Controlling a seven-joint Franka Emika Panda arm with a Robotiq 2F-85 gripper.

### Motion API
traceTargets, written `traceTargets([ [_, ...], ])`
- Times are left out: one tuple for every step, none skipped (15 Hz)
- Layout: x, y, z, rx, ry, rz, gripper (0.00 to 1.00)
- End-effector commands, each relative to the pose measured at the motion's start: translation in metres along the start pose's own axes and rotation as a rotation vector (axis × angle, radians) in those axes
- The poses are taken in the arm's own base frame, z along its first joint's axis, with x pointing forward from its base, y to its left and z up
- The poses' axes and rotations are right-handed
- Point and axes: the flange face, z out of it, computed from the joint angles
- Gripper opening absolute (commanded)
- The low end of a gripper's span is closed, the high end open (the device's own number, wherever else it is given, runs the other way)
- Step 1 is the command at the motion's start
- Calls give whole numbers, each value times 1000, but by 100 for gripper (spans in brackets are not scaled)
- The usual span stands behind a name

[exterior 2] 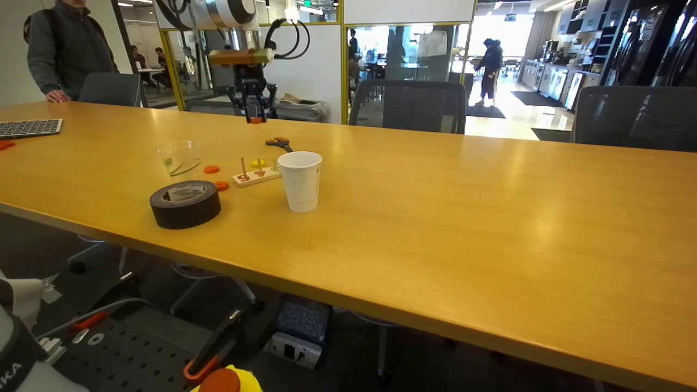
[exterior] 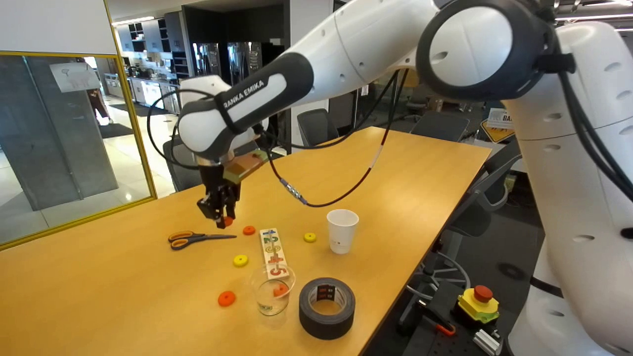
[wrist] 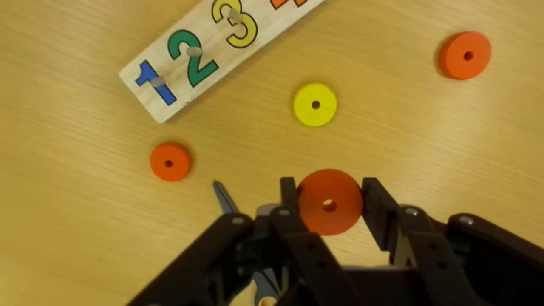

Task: Pick up the orange tokens from the table and put them in the colourless cup. Pick up the yellow tokens from the table and put them in the white cup.

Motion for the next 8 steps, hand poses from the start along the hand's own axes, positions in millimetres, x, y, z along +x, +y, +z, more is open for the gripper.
traceTargets([
  [-56,-6,-63,1,-27,6,22],
  [-72,-9,-75,19,-49,-9,22],
  [-88,-10,-86,34,-70,-21,22],
  [-102,-13,-93,57,-93,-29,22],
  [-115,-15,-96,79,-112,-34,22],
  [-128,-16,-100,102,-126,-40,22],
  [-138,-18,-98,118,-138,-40,22],
  [-148,-19,-98,137,-150,-46,22],
])
